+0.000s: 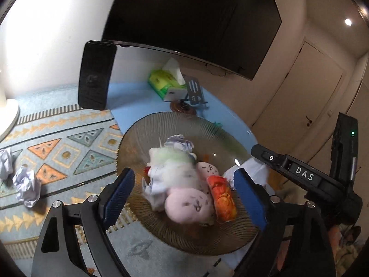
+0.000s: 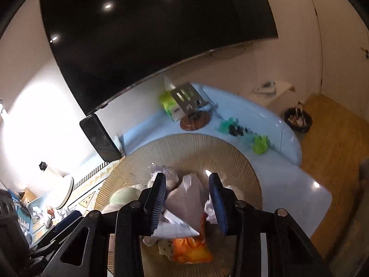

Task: Organize objects
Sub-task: 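Open both tools over the glass bowl to release the items, then move both open tools back over the mat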

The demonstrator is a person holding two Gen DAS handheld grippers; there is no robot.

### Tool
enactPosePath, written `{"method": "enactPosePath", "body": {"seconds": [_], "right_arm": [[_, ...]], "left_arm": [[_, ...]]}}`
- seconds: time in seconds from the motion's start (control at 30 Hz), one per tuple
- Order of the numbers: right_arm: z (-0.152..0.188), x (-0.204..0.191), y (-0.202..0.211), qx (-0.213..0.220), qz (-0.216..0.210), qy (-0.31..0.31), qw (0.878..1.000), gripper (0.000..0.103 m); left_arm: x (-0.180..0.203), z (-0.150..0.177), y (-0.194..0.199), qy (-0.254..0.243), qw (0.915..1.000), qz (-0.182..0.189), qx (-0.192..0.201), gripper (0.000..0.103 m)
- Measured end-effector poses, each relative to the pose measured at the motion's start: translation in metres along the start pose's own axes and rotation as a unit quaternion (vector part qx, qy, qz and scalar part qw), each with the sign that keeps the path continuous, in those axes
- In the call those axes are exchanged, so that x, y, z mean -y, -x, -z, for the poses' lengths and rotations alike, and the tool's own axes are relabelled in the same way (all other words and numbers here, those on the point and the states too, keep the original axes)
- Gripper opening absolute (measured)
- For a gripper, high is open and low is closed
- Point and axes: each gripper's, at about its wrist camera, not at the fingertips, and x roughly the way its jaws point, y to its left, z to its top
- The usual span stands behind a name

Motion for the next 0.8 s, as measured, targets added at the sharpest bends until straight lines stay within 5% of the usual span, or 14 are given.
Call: {"method": "enactPosePath", "body": {"seconds": [0.1,0.2,0.4,0.67,0.8], "right_arm": [[0.007,0.001,0.005,0.001,-0.012,0.0,1.0,0.042],[0.014,-0.012,0.011,0.006,-0.019,0.011,1.0,0.056],[0.035,-0.068,0.022,0.014,-0.08,0.069,0.994,0.059],[0.087,-0.176,0.027,-0.008,-0.163,0.179,0.97,0.062],[0.119,-0.226,0.011,-0.045,-0.188,0.212,0.958,0.062]], "left_arm": [[-0.012,0.011,0.014,0.002,1.0,-0.01,0.001,0.087],[-0.029,0.02,0.035,0.011,0.9995,-0.027,0.012,0.087],[-0.072,0.044,0.09,0.05,0.9945,-0.077,0.05,0.087],[-0.133,0.075,0.169,0.078,0.9752,-0.184,0.095,0.091],[-0.169,0.09,0.196,0.078,0.9558,-0.262,0.11,0.092]]}}
